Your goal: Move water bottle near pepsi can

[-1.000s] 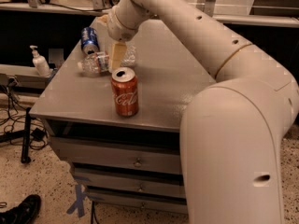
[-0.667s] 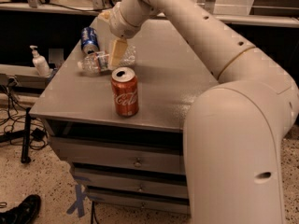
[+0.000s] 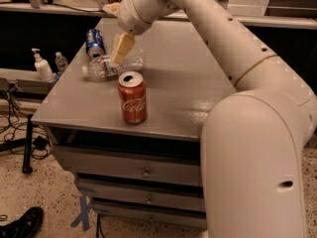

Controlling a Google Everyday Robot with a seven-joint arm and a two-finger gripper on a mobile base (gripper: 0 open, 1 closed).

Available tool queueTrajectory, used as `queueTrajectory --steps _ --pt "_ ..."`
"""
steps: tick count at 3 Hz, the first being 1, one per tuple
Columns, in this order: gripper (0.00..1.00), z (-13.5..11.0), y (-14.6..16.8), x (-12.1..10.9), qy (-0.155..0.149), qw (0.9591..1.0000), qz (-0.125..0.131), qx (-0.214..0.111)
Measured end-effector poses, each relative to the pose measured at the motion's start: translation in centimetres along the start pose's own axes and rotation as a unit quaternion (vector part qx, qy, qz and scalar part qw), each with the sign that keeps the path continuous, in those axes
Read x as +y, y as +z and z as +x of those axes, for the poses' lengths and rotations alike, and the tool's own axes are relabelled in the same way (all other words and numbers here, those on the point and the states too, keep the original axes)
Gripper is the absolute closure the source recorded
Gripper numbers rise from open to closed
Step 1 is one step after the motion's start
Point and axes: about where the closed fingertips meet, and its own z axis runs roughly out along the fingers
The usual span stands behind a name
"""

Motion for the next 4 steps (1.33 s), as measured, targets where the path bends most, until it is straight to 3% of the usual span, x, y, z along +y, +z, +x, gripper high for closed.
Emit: queueTrajectory --steps 1,2,3,4 --pt "0.0 1.2 -3.2 -0.7 0.0 0.9996 0.026 0.009" --pt "0.0 4.2 -8.1 -1.7 0.004 0.9972 0.064 0.038" --pt "0.0 6.1 -12.8 -2.9 -0.012 0.9902 0.113 0.081" --pt "0.0 6.2 -12.8 -2.9 -0.012 0.9903 0.113 0.081"
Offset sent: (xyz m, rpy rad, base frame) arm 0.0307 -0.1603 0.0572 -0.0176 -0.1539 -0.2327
